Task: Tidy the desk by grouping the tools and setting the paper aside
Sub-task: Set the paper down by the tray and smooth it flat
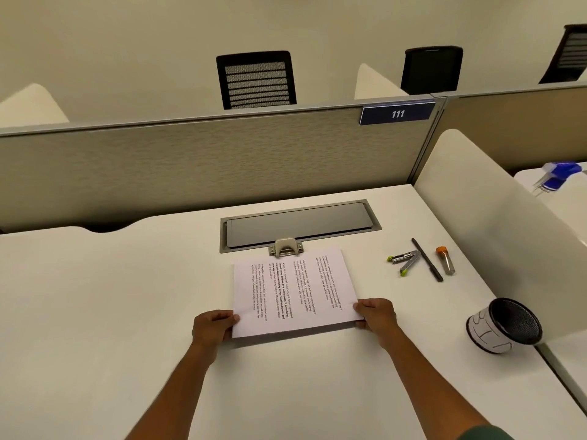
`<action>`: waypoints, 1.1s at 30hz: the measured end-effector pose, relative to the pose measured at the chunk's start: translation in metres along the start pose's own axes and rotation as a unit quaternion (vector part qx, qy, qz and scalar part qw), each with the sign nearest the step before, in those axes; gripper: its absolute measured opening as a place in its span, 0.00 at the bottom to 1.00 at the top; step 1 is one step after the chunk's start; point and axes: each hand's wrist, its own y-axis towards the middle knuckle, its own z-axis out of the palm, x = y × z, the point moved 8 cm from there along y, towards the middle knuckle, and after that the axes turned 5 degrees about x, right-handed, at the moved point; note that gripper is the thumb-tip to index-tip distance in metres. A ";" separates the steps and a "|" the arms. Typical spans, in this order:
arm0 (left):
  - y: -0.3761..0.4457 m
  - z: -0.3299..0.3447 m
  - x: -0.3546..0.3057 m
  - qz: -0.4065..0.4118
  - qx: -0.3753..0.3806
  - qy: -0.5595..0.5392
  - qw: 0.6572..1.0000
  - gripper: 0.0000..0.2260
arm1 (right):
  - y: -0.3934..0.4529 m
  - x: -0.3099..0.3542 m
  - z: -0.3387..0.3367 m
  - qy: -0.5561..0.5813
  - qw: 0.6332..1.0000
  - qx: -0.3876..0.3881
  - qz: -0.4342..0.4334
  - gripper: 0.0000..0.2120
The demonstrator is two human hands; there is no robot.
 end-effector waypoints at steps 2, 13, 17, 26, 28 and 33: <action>0.001 0.000 0.000 -0.001 0.001 0.002 1.000 0.06 | 0.001 0.000 0.000 0.004 1.000 0.001 0.001 0.08; -0.006 0.001 0.001 0.000 0.013 -0.011 1.000 0.04 | 0.006 -0.007 -0.001 0.041 0.999 0.019 0.003 0.04; -0.005 0.002 -0.003 0.001 0.021 -0.014 1.000 0.04 | 0.004 -0.002 -0.002 0.041 0.999 0.018 0.006 0.02; -0.005 0.008 -0.013 0.006 0.022 -0.024 0.999 0.03 | 0.007 0.003 -0.003 0.045 0.999 0.014 0.016 0.05; -0.004 0.008 -0.014 0.007 0.021 -0.026 0.999 0.03 | 0.007 0.005 -0.002 0.044 0.999 0.014 0.015 0.05; -0.001 0.006 -0.014 0.006 0.020 -0.024 0.999 0.04 | 0.008 0.007 0.001 0.036 0.999 0.014 0.010 0.07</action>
